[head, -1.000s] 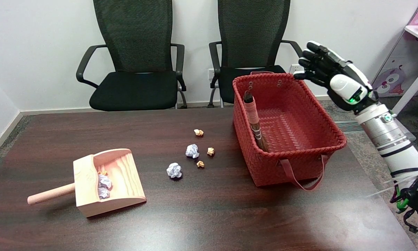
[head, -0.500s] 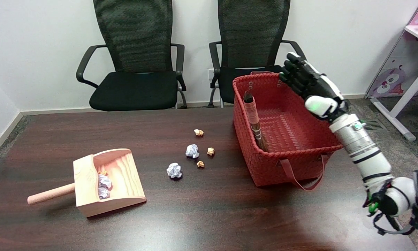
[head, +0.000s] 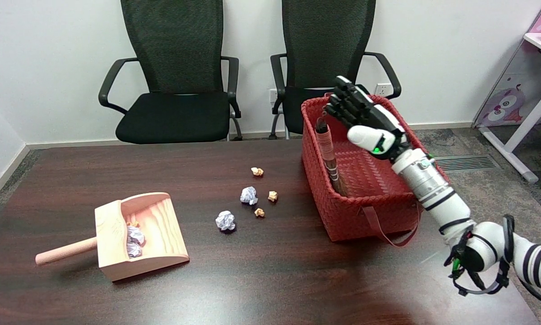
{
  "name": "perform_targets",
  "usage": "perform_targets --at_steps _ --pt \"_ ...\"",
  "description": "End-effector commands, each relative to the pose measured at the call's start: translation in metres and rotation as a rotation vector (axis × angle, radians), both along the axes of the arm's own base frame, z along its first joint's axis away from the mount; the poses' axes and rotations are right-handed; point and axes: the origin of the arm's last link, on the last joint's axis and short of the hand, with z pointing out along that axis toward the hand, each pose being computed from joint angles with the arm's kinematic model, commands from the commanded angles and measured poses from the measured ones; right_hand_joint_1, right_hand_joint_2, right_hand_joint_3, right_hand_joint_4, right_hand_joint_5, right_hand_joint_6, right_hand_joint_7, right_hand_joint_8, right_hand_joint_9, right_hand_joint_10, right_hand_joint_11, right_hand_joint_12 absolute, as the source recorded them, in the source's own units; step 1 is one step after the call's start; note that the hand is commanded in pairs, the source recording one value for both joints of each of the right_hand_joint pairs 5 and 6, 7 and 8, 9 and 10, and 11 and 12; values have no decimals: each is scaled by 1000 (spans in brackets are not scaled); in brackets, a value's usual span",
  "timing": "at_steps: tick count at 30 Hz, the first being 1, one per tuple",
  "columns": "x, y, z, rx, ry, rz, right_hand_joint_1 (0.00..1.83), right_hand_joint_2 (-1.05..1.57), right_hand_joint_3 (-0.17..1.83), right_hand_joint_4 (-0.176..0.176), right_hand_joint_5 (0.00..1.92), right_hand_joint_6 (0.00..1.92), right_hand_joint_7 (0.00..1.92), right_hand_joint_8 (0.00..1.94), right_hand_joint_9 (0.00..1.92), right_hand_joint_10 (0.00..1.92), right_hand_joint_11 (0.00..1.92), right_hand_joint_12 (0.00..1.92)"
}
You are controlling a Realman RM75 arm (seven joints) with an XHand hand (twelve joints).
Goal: Pick up the broom by its handle.
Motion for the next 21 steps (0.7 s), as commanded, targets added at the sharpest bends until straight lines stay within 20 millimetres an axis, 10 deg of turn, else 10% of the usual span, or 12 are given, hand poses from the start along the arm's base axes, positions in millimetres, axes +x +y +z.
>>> perform_targets --at_steps 1,21 --pt "3 -21 -44 125 102 -88 920 37 604 -176 41 41 41 41 106 106 171 171" --pt "8 -22 -40 57 293 -84 949 63 624 -176 123 123 123 123 198 198 144 144"
